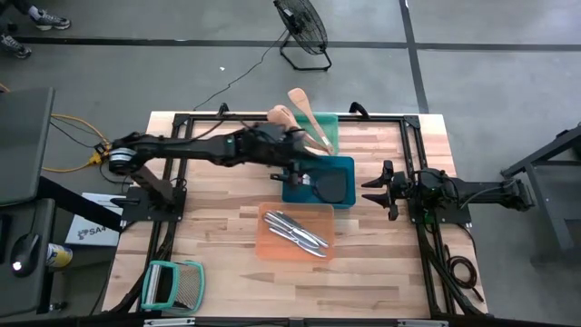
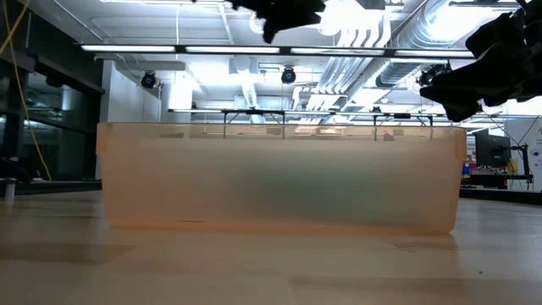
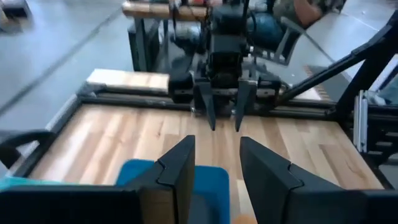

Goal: Pick & Place Kitchen Items
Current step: Return to Home Position

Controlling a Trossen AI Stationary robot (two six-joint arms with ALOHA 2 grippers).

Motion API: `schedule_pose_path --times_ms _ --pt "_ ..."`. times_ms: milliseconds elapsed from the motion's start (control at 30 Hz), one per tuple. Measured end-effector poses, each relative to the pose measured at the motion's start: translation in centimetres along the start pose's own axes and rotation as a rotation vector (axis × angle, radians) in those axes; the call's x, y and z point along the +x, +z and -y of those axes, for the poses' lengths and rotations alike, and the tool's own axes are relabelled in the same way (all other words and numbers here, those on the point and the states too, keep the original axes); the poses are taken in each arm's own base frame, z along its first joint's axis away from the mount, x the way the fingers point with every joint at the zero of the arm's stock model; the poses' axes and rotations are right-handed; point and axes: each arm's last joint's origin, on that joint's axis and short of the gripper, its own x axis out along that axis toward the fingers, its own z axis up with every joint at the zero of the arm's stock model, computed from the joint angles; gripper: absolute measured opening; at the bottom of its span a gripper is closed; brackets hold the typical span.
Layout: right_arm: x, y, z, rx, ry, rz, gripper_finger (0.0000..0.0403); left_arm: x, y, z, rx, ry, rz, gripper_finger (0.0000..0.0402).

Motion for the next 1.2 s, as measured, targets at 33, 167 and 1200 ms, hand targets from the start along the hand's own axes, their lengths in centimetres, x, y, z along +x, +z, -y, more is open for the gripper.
schedule_pose_path --times_ms 33,167,1200 --pt "0.0 0.0 0.0 0.000 0.000 0.000 0.0149 -0.6 -0.2 -0.2 0.007 0.005 0.021 0.0125" --pt "0.0 0.0 0.0 0.000 -0.001 -0.006 0.0149 -3.4 -1.5 -0.5 0.013 0.003 0.103 0.0125" --pt "0.2 -0.2 0.0 0.001 -0.005 -0.026 0.0149 -16.3 -16.2 0.2 -0.029 -0.176 0.418 0.0125"
